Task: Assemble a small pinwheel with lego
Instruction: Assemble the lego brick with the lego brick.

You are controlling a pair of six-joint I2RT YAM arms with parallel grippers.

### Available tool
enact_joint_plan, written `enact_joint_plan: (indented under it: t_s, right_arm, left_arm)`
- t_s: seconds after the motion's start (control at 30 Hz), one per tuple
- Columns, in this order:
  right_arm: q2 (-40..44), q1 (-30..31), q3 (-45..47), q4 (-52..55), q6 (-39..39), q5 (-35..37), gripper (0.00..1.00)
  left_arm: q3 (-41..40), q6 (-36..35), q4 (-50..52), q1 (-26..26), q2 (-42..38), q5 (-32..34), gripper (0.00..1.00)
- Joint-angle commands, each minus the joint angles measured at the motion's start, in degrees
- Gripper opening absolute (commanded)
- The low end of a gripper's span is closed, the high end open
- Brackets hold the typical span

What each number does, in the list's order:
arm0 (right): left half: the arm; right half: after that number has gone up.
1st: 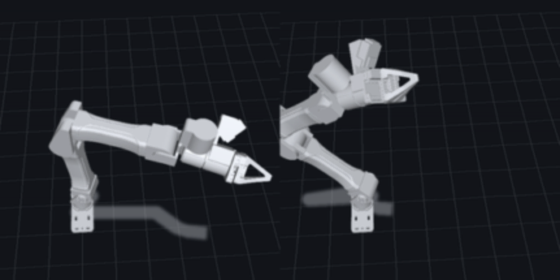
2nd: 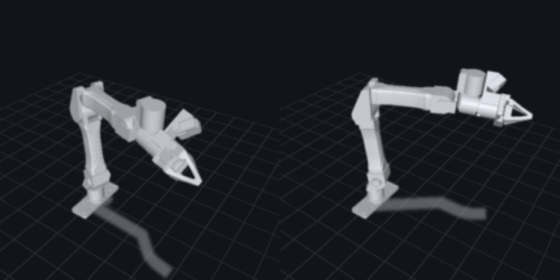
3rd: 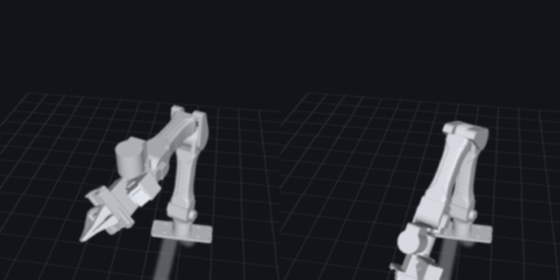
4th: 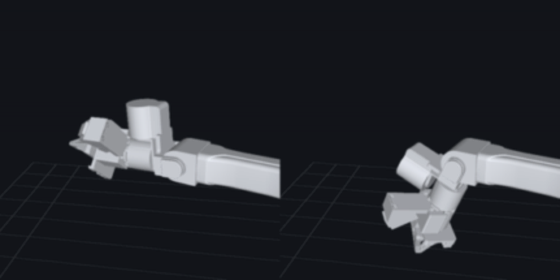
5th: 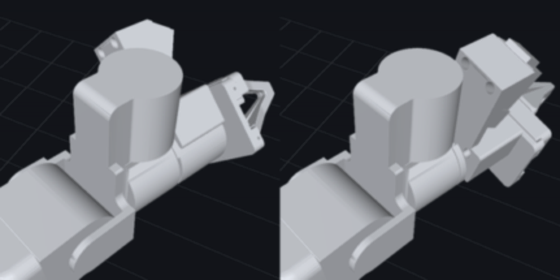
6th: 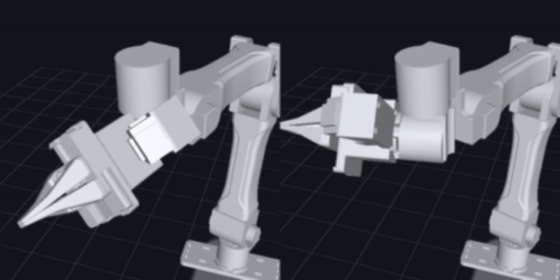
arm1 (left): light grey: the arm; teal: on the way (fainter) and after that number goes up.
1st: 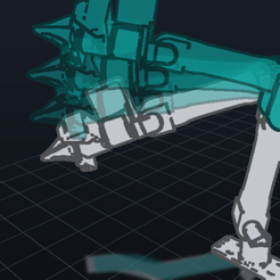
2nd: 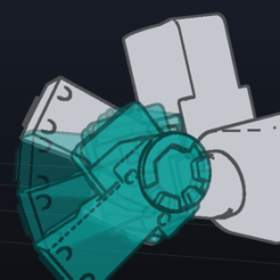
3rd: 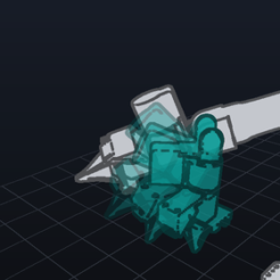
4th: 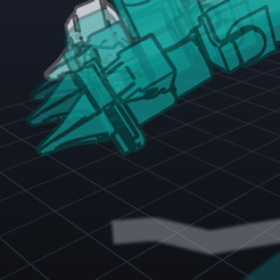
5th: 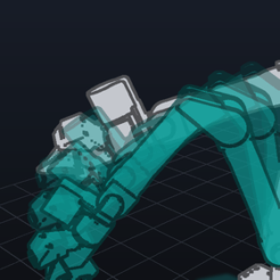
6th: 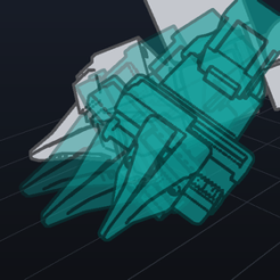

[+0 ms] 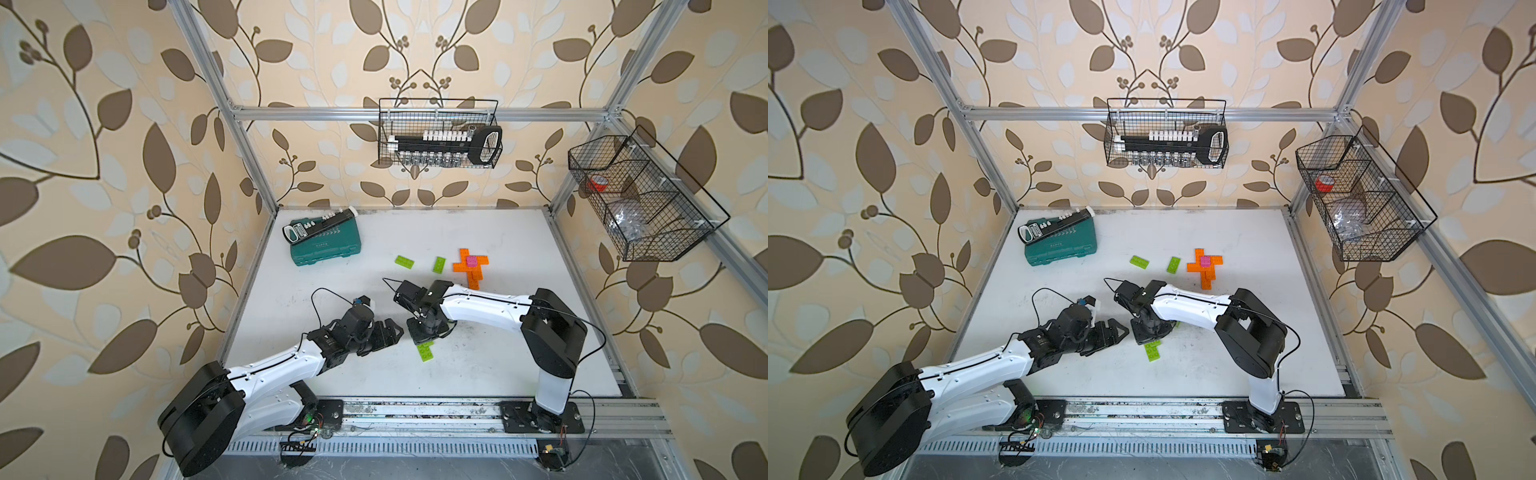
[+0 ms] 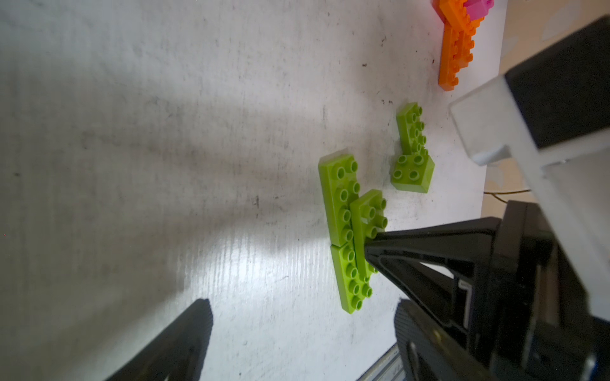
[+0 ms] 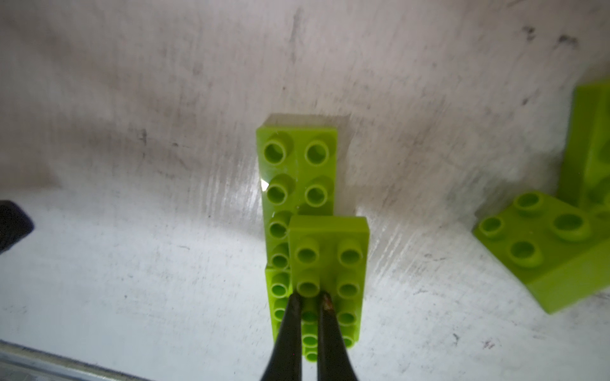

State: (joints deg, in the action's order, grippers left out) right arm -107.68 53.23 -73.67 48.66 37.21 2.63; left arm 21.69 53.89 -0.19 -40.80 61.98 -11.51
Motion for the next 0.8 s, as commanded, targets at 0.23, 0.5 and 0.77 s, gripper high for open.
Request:
enact_joint_plan:
  t_s: [0.23,0.5,0.77]
  right_arm:
    - [-2.78,-0.54,5.56,0.02,1.39,-0.32,0.00]
    - [-6.42,-0.51,2.15,2.98,-0.91,-2.19,0.00]
    - [-2.12,1.48,4.24,1.60,7.53,2.04,0.00]
  left_arm:
    - [1.51,-2.35,0.89,0.19,1.03,-0.95,0.89]
    - [3.00,-2.69,1.92,0.19,2.71,-1.14,0.89]
    - [3.40,-2.43,3.70,0.19,2.45,-1.44,0.89]
